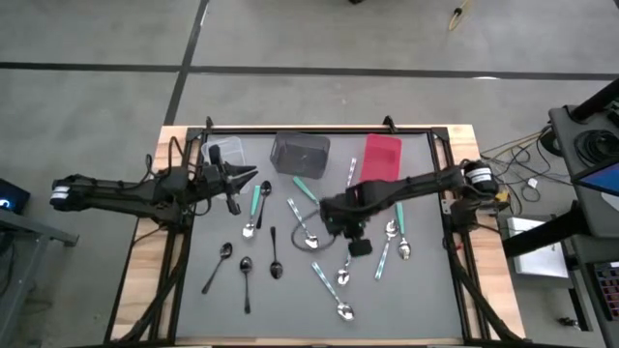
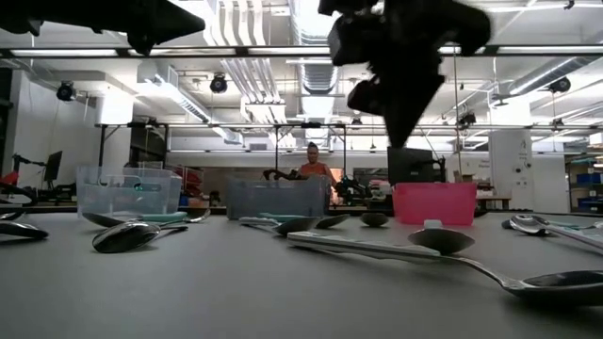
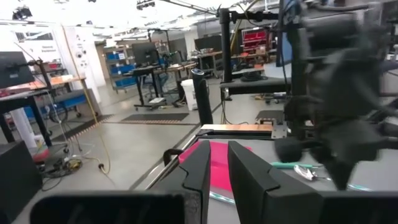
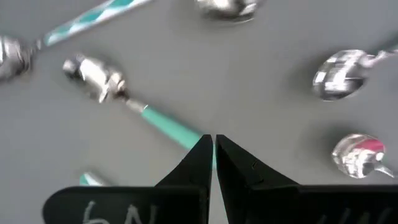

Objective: Sort silverware by color (type)
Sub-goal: Put the bottom green spoon into the red bin

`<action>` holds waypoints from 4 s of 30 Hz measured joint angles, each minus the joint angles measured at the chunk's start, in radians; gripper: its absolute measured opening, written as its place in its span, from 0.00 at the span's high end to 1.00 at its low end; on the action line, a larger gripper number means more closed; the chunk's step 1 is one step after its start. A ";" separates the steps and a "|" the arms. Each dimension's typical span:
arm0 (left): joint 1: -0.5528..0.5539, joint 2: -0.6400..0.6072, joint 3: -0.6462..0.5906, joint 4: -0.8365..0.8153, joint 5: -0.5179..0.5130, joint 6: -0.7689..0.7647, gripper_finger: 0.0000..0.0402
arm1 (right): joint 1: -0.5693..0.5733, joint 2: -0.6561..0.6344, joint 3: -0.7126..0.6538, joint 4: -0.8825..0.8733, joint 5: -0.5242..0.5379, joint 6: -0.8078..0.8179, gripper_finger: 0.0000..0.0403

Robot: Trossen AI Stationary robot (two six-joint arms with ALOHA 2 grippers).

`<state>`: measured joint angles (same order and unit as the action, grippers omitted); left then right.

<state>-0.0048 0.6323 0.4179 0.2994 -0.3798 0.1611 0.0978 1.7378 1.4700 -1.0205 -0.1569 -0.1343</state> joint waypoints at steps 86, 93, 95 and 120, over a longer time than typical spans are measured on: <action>0.000 0.017 0.012 0.022 -0.004 0.035 0.91 | 0.150 0.259 -0.008 0.070 0.105 -0.328 0.91; 0.000 0.016 0.020 0.026 -0.004 0.094 0.91 | 0.131 0.166 -0.001 0.035 0.090 -0.169 0.91; 0.000 0.016 0.030 0.029 -0.004 0.110 0.91 | 0.116 0.133 0.014 0.031 0.097 -0.090 0.91; 0.000 0.020 0.060 0.021 -0.007 0.219 0.91 | -0.313 0.035 0.260 -0.278 -0.054 0.739 0.91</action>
<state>-0.0048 0.6521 0.4778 0.3201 -0.3870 0.3805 -0.2154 1.7725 1.7302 -1.2987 -0.2108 0.6050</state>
